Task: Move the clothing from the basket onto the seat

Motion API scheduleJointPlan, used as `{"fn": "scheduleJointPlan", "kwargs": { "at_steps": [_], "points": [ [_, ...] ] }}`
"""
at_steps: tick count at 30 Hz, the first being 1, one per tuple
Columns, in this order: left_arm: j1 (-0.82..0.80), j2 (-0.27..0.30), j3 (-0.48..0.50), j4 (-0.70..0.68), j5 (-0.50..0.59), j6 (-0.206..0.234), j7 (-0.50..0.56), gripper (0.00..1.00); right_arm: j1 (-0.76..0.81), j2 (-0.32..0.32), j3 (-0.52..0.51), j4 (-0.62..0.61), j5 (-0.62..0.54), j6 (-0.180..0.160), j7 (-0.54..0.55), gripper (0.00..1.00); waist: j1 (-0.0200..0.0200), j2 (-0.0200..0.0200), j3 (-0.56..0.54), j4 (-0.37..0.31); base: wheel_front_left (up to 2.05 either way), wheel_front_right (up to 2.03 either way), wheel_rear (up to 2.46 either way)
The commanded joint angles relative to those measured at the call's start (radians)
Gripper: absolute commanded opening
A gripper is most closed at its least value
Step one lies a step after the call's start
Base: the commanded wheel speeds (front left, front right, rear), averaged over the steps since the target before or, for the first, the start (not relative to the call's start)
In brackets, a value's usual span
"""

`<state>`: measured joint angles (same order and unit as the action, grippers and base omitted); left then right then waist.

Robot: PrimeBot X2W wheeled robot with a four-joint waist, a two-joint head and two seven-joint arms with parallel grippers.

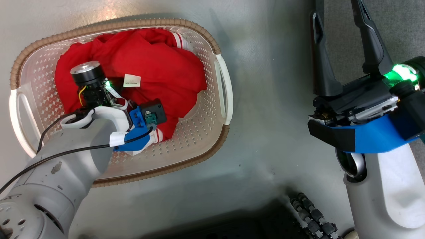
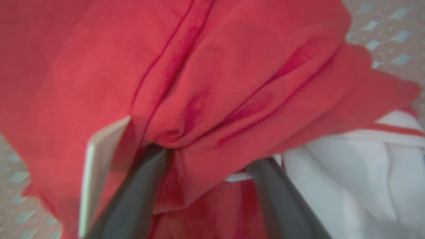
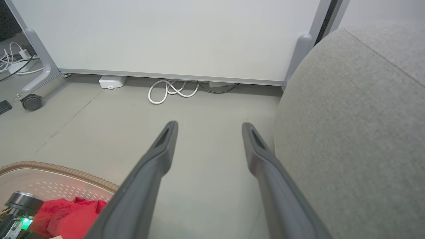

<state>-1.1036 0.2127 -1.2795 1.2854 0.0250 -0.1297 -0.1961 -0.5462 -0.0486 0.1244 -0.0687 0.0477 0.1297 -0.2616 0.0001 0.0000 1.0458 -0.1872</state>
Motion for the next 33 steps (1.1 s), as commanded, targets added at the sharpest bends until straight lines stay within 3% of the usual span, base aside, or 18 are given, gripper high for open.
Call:
{"fn": "scheduleJointPlan", "kwargs": {
  "at_steps": [1,4,5,6,7,21,33],
  "points": [
    [-0.016,-0.003,-0.002,0.001,-0.003,0.0,-0.007,1.0,-0.012,-0.003,0.001,-0.006,0.009,0.002,-0.005,1.0,-0.0001,0.0,0.002,-0.001,0.0,0.0,0.0],
    [-0.019,-0.013,-0.002,0.002,-0.013,0.0,-0.015,1.0,-0.012,-0.003,0.001,-0.008,0.012,0.002,-0.005,1.0,-0.0001,0.0,0.007,0.0,0.0,0.0,0.0],
    [-0.023,-0.017,-0.002,0.002,-0.015,0.0,-0.021,0.72,-0.012,-0.003,0.001,-0.009,0.013,0.002,-0.005,1.0,-0.0001,0.0,0.008,0.001,0.0,0.0,0.0],
    [-0.023,-0.019,-0.002,0.002,-0.015,0.0,-0.024,0.09,-0.011,-0.003,-0.001,-0.009,0.013,0.002,-0.005,1.0,-0.0001,0.0,0.008,0.003,0.0,0.0,0.0],
    [-0.022,-0.021,-0.003,0.003,-0.017,0.0,-0.025,0.0,-0.012,-0.003,-0.002,-0.008,0.013,0.002,-0.005,1.0,-0.0001,0.0,0.008,0.004,0.0,0.0,0.0],
    [0.019,-0.071,0.049,-0.041,-0.106,0.013,-0.069,0.0,-0.011,-0.003,-0.01,0.017,-0.006,0.001,-0.005,1.0,-0.0001,0.0,-0.08,0.053,0.0,0.0,0.0],
    [0.132,-0.067,0.15,-0.263,-0.211,0.052,-0.07,0.0,0.033,-0.003,-0.015,0.066,-0.024,0.001,-0.005,1.0,-0.0001,0.0,-0.263,0.111,0.0,0.0,0.0]
  ]
}}
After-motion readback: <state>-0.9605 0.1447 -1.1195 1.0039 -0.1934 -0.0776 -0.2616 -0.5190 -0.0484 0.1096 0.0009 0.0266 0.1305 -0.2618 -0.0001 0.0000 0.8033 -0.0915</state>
